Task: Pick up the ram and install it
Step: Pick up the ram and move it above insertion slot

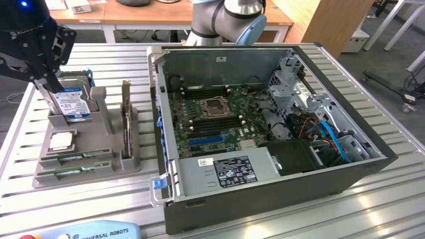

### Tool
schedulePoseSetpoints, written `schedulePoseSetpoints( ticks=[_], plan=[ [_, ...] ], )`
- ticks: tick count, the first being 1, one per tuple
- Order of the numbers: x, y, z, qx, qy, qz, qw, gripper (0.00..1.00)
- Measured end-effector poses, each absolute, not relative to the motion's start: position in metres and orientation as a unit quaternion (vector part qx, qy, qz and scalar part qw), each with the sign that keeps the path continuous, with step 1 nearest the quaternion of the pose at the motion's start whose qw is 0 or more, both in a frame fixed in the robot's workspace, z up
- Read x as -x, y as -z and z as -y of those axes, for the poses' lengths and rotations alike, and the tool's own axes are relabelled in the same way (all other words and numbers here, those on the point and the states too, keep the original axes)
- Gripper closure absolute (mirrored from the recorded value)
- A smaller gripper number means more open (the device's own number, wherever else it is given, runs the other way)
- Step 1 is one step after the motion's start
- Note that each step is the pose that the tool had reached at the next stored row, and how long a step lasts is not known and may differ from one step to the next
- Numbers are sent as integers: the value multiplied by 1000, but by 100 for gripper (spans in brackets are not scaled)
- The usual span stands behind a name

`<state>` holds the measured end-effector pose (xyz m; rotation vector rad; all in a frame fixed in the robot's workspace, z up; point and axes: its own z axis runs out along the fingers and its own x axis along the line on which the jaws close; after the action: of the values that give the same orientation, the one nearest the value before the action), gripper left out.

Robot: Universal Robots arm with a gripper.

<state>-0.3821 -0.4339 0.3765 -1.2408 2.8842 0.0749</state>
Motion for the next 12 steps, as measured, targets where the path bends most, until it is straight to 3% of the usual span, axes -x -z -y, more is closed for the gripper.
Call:
schedulePoseSetpoints(
  ticks=[12],
  plan=[
    [382, -376, 434, 493, -24, -870, -2, 90]
  ],
)
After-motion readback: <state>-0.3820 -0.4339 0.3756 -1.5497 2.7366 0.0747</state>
